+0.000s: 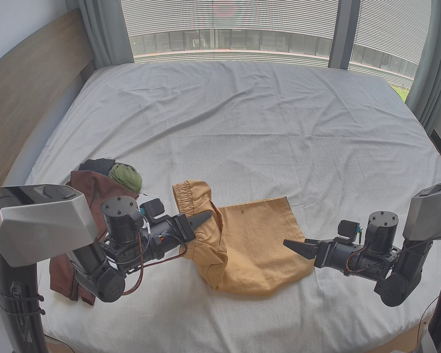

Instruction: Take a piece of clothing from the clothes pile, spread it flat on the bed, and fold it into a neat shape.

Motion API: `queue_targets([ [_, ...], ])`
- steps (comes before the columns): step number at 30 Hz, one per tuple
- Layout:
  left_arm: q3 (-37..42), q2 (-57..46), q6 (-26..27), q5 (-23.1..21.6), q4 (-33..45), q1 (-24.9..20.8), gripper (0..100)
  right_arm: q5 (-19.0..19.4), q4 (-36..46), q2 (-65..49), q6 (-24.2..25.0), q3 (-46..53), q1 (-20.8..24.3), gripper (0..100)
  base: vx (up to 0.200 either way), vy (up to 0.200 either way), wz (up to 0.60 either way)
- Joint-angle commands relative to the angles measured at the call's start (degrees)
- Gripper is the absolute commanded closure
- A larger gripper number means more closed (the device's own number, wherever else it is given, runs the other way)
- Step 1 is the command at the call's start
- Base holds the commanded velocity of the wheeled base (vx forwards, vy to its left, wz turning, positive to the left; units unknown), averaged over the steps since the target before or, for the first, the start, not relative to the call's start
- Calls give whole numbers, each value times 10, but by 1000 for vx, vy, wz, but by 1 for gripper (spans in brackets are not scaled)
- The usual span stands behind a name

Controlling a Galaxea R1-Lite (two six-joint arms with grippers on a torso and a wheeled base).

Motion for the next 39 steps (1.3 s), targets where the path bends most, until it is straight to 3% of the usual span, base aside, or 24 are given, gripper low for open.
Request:
queue_targets([
  [1, -17, 7, -8, 2, 4, -11, 100, 4, 0, -7, 0, -1, -11, 0, 0, 0, 0],
  [21, -137, 41, -23, 32, 108, -85, 100, 28, 1, -26, 0, -16, -80, 0, 0, 0, 0],
  [30, -176, 56, -23, 34, 149, -94, 100, 46, 2, -26, 2, -26, -113, 0, 0, 0, 0],
  [39, -227, 78, -30, 35, 189, -118, 100, 50, 2, -25, 2, -29, -121, 0, 0, 0, 0],
])
